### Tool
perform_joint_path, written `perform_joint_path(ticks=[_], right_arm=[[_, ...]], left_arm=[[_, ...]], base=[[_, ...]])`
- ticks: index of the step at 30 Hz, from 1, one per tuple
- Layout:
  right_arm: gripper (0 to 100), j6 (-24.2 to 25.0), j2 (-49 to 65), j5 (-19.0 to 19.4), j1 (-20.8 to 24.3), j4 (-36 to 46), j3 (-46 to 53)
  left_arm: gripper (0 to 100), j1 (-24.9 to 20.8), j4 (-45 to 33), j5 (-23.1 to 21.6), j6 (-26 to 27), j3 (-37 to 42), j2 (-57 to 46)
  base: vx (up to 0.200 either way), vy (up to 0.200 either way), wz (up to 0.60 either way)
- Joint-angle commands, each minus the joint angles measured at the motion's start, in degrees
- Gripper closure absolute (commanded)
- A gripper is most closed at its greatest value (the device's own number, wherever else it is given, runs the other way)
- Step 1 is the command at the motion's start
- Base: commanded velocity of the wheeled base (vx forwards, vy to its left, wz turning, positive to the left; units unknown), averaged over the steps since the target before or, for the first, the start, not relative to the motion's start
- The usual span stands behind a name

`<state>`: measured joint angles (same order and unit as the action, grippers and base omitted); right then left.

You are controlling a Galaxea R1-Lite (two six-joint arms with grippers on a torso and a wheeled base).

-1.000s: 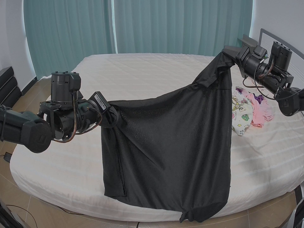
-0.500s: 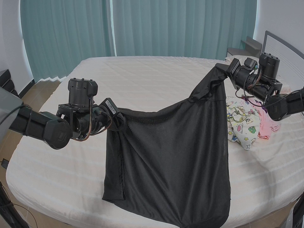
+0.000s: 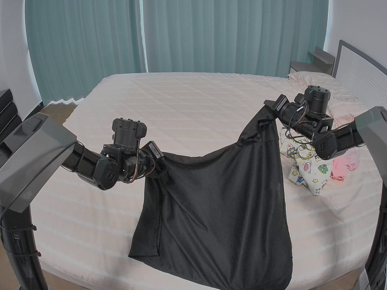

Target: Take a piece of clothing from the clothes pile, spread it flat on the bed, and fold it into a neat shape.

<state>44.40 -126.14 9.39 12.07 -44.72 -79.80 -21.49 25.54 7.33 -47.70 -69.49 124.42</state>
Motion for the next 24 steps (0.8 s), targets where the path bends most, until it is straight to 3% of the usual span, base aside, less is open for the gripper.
perform_joint_path(ticks=[1, 3, 8, 10, 16, 20, 22, 24], right_arm=[[0, 0.69, -7.37, -0.77, 0.50, 0.33, -2.99], [0, 0.60, -12.29, -2.27, 0.59, 1.39, -4.84], [0, 0.69, -18.00, -14.04, -1.43, 5.25, -14.68], [0, 0.78, -18.53, -15.98, -1.96, 6.57, -16.00], [0, -2.56, -18.00, -16.68, -3.02, 18.00, -12.92], [0, -4.41, -18.00, -16.24, -3.19, 19.31, -11.34], [0, -4.06, -18.27, -16.33, -3.28, 18.79, -11.87], [0, -0.10, -17.74, -16.51, -3.37, 16.50, -13.10]], left_arm=[[0, 0.84, -0.31, 0.06, -0.11, -3.37, 5.92], [0, 1.28, -0.40, 1.37, 0.15, -5.40, 9.09], [0, 2.95, -0.67, 4.80, 0.33, -6.89, 10.58], [0, 3.39, -0.67, 4.98, 0.33, -6.89, 10.49], [0, 4.62, -0.75, 5.15, 0.59, -5.31, 7.59], [0, 4.44, -0.67, 5.07, 1.47, -2.06, 4.17], [0, 4.35, -0.67, 4.98, 2.44, -0.39, 2.76], [0, 3.91, -0.49, 4.98, 3.49, 3.22, 0.65]], base=[[0.000, 0.000, 0.00], [0.000, 0.000, 0.00], [0.000, 0.000, 0.00], [0.000, 0.000, 0.00], [0.000, 0.000, 0.00], [0.000, 0.000, 0.00], [0.000, 0.000, 0.00], [0.000, 0.000, 0.00]])
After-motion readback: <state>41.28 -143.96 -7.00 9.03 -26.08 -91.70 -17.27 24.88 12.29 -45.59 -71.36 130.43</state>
